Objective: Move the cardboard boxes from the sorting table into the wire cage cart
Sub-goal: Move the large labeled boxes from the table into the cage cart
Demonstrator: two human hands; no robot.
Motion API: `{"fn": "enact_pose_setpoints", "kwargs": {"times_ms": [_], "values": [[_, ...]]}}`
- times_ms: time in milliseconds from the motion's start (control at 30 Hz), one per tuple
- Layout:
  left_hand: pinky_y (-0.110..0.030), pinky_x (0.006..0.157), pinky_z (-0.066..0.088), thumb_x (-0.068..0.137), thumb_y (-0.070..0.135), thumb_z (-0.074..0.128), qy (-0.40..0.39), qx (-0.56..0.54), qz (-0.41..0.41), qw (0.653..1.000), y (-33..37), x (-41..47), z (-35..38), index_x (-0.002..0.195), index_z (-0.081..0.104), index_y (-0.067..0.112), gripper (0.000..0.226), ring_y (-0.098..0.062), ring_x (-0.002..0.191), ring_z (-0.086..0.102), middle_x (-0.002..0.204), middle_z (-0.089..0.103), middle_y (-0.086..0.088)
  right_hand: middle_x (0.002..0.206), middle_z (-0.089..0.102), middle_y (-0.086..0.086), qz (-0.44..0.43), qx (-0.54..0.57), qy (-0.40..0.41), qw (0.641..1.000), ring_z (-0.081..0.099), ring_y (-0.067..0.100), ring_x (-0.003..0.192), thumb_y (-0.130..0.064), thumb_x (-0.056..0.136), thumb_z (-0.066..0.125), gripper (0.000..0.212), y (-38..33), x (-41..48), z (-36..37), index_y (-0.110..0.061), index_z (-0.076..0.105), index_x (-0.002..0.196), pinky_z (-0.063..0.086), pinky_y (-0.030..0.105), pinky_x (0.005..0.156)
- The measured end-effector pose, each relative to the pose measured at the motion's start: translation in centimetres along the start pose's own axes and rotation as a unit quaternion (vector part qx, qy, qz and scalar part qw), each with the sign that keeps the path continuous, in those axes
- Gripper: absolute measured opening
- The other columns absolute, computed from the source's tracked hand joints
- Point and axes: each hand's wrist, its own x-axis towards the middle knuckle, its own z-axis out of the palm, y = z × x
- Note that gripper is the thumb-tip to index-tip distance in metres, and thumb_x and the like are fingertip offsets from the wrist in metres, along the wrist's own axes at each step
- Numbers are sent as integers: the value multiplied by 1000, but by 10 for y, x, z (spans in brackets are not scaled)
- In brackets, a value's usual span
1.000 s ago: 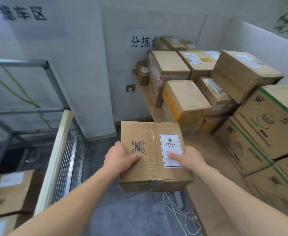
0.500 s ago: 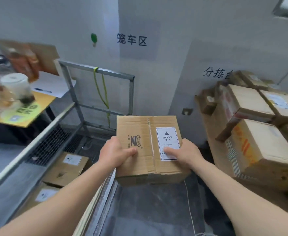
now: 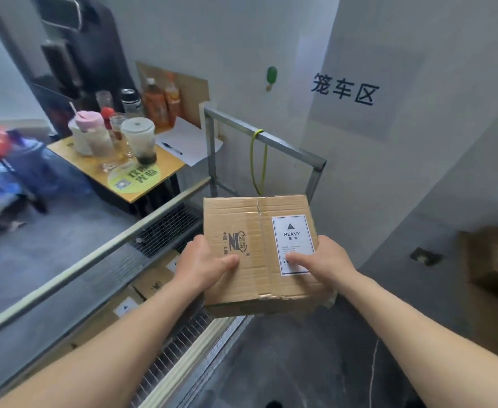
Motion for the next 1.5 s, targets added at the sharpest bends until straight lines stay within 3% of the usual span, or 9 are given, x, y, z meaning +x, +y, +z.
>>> {"fn": "enact_pose_setpoints", "kwargs": {"times_ms": [67, 200, 300, 500, 700, 900, 1100, 1233, 1500], "values": [[-31, 78, 49, 74, 47, 81, 23, -5, -27, 999, 1, 12, -3, 109, 69, 24, 44, -15, 97, 65, 107, 72, 8, 74, 69, -22, -17, -1, -20, 1000, 63, 1, 76, -56, 60, 76, 33, -11, 25, -2, -31, 67, 82, 46, 28, 62], [-34, 81, 53, 74, 47, 81, 61, -24, -82, 995, -2, 26, -2, 110, 66, 23, 45, -18, 99, 65, 107, 70, 6, 78, 69, -22, -56, -32, -55, 996, 64, 3, 78, -59, 57, 74, 38, -32, 67, 2, -32, 68, 82, 47, 29, 63], [-30, 73, 50, 74, 44, 82, 77, -42, -115, 990, -13, 33, -4, 110, 66, 21, 45, -15, 93, 64, 107, 70, 5, 74, 67, -25, -81, -52, -84, 992, 63, 1, 76, -58, 58, 74, 31, -47, 88, 14, -35, 67, 76, 47, 28, 63], [-29, 73, 44, 71, 47, 83, 113, -49, -181, 976, -45, 58, -16, 110, 58, 16, 55, -15, 90, 57, 105, 64, 5, 79, 64, -21, -105, -89, -119, 983, 60, 1, 75, -58, 61, 77, 39, -77, 130, 52, -29, 60, 81, 43, 28, 59], [-25, 62, 42, 69, 46, 83, 98, -84, -201, 971, -83, 94, -25, 111, 56, 18, 57, -14, 92, 59, 107, 64, 4, 82, 62, -19, -109, -145, -120, 976, 58, 0, 74, -58, 62, 77, 44, -102, 167, 94, -27, 57, 86, 41, 27, 57], [-29, 74, 44, 72, 42, 84, 94, -105, -236, 962, -111, 121, -29, 118, 50, 18, 62, -16, 99, 56, 116, 60, 1, 88, 59, -17, -106, -162, -119, 974, 56, 2, 77, -62, 60, 76, 63, -121, 200, 129, -23, 53, 104, 39, 28, 57], [-22, 61, 38, 73, 36, 84, 72, -146, -253, 954, -132, 136, -24, 122, 48, 21, 63, -12, 94, 54, 116, 60, 5, 102, 59, -13, -108, -168, -127, 972, 61, 13, 89, -64, 61, 75, 73, -121, 224, 156, -25, 46, 115, 44, 30, 63], [-27, 75, 44, 73, 33, 84, 61, -155, -269, 949, -146, 148, -17, 126, 49, 21, 65, -14, 99, 57, 120, 62, 4, 105, 59, -11, -106, -172, -141, 969, 61, 17, 94, -61, 65, 76, 70, -119, 243, 172, -25, 43, 116, 43, 33, 67], [-30, 78, 49, 73, 32, 84, 45, -140, -305, 941, -158, 187, 22, 126, 47, 22, 65, -17, 101, 60, 118, 64, 4, 101, 55, -14, -87, -170, -177, 966, 58, 14, 89, -60, 62, 76, 71, -93, 294, 200, -28, 39, 115, 39, 29, 61]]}}
